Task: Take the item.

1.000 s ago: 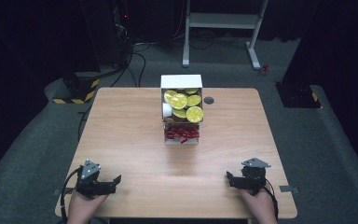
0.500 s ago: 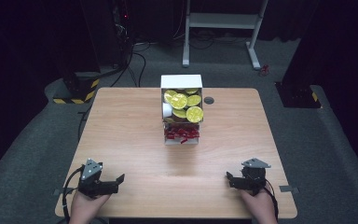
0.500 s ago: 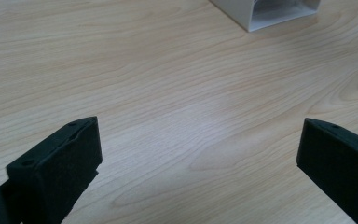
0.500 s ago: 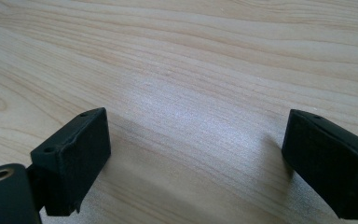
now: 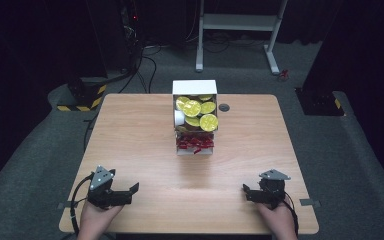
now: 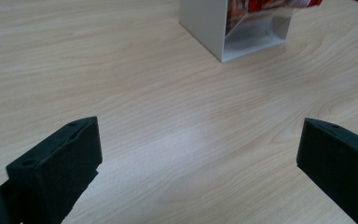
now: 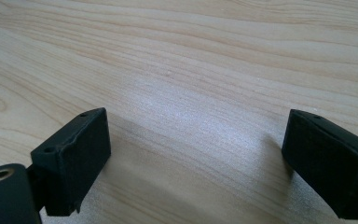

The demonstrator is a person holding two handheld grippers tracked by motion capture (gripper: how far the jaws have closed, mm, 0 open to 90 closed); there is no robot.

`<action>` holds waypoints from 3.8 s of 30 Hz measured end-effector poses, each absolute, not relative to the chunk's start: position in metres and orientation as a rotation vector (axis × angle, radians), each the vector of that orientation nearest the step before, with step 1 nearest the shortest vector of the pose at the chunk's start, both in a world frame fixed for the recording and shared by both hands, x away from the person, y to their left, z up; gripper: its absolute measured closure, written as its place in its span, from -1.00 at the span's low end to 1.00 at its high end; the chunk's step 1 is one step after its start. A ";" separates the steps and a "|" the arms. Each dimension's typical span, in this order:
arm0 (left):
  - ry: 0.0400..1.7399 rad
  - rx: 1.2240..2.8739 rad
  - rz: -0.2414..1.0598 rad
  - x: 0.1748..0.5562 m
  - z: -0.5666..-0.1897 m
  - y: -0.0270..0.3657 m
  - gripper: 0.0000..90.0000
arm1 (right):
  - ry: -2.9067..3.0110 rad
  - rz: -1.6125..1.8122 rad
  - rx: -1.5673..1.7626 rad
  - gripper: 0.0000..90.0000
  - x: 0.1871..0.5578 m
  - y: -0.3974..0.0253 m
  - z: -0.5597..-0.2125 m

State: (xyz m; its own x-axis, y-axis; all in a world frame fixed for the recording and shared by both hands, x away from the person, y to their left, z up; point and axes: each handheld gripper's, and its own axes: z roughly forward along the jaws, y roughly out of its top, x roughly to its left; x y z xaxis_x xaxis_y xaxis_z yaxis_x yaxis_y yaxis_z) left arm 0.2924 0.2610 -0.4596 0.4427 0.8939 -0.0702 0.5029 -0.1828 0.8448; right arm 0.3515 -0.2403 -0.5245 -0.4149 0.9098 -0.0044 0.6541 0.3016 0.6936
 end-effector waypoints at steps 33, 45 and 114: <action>0.987 1.827 0.612 0.337 -0.386 0.198 -0.99 | 2.179 0.875 1.392 -0.83 0.352 -0.240 -0.525; 0.938 1.835 0.577 0.355 -0.367 0.176 -0.99 | 2.180 0.876 1.395 -0.83 0.352 -0.239 -0.524; 0.888 1.852 0.662 0.455 -0.335 0.092 -0.18 | 2.180 0.878 1.388 -0.80 0.350 -0.240 -0.524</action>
